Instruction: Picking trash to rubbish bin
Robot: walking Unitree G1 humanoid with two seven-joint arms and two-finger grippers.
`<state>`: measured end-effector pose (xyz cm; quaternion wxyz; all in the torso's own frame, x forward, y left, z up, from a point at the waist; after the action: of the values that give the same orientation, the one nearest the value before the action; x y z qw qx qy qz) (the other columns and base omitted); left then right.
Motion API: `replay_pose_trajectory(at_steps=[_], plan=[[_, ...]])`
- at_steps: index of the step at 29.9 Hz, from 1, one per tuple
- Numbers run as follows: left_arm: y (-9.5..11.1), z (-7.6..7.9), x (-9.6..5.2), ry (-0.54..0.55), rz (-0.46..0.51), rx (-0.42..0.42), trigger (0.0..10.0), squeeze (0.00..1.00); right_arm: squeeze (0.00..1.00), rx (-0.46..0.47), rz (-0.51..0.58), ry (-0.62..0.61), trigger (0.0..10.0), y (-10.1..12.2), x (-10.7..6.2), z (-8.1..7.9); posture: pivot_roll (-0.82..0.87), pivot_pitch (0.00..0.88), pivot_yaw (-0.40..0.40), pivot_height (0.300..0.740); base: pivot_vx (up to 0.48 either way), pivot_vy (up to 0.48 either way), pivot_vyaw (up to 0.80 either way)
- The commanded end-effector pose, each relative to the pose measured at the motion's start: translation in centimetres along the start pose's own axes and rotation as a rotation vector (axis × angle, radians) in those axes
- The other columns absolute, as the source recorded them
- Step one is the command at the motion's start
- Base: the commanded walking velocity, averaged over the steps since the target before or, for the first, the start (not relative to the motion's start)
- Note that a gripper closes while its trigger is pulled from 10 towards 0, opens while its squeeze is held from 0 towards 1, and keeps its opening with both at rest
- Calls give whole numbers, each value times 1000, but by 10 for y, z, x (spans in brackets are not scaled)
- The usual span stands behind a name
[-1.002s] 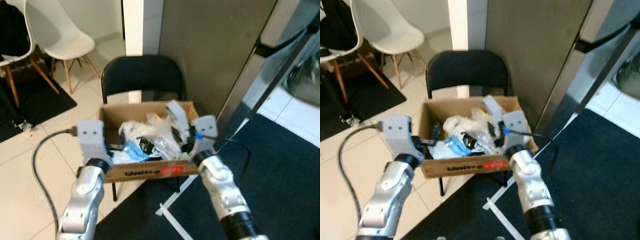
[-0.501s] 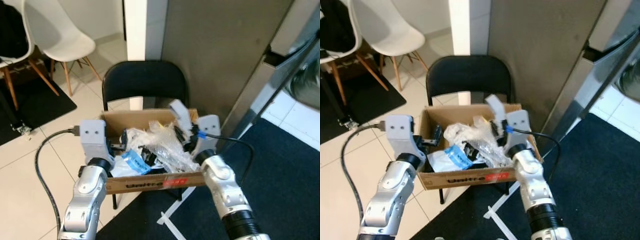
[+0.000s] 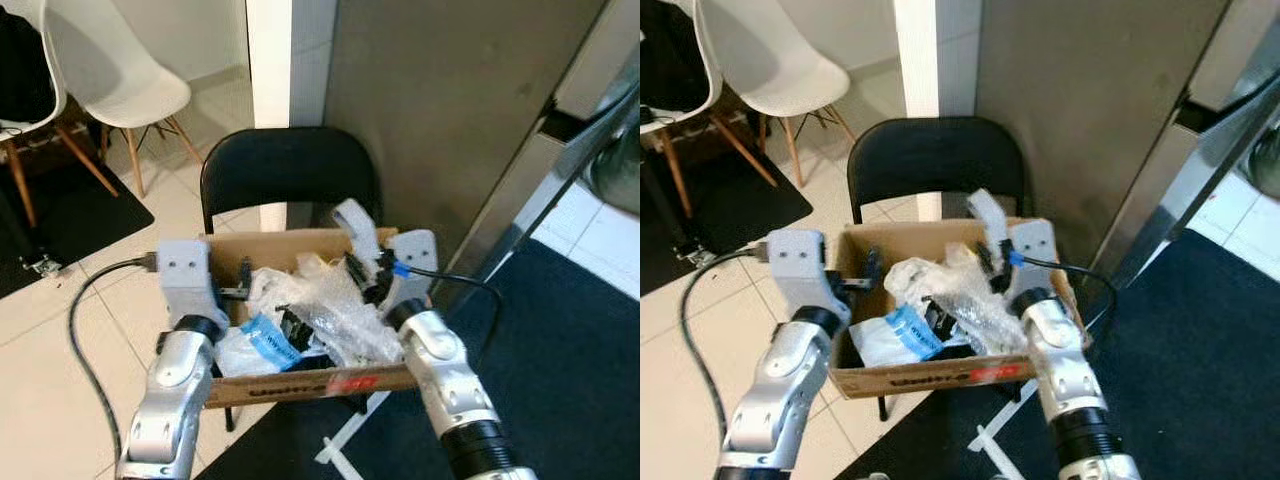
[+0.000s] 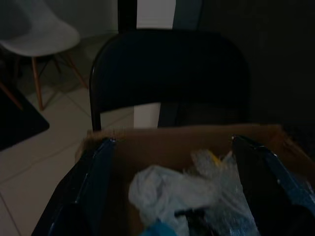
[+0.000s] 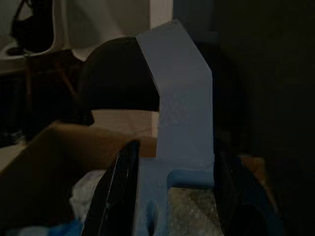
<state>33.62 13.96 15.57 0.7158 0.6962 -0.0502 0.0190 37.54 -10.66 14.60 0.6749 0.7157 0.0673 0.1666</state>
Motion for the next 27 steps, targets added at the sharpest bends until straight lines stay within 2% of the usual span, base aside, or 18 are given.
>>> replay_pose_trajectory(at_steps=[1, 5, 8, 11, 14, 17, 22, 27], plan=[[-6, -3, -2, 11, -23, 4, 10000, 0, 0, 13, -4, 4, 10000, -3, -1, -3, 64, 133, -47, 740, 300, 0, 0], [-7, -2, -1, 8, -28, 4, 10000, 0, 0, 12, -7, 3, 10000, -4, 0, -3, 62, 135, -49, 740, 300, 0, 0], [-36, 16, -1, -122, -161, 59, 10000, 0, 0, -36, -45, 19, 10000, -11, 3, -3, 56, 139, -50, 740, 0, 0, 0], [-40, 18, -1, -143, -177, 83, 10000, 0, 0, -54, -70, 20, 10000, -15, 3, -1, 51, 143, -48, 740, 0, 0, 0], [-42, 14, 0, -138, -178, 104, 10000, 0, 0, -69, -146, 14, 10000, -30, 3, 6, 52, 141, -48, 740, 0, 0, 0], [-43, 12, 0, -132, -182, 116, 10000, 0, 0, -71, -176, 9, 10000, -36, 2, 10, 50, 146, -50, 740, 0, 0, 0], [-55, 5, -8, -149, -236, 169, 10000, 0, 0, -90, -276, -16, 10000, -57, -4, 25, 52, 151, -51, 740, 0, 0, 0], [-63, 1, -14, -156, -274, 178, 10000, 0, 0, -99, -347, -7, 10000, -72, -10, 29, 53, 155, -51, 740, 0, 0, 0]])
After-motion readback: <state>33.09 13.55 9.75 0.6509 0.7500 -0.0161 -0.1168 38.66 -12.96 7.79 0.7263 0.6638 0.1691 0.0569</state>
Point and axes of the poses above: a point about 5 cm out from each wrist's last joint towards the gripper, its own x axis pointing out of the wrist towards the gripper, its own y axis along the axis of the wrist's last joint, z = x × y, the point moved 5 cm from there along x, pointing out of the wrist towards the gripper, and after that the axes turned 3 degrees about x, right-handed, at the moved point
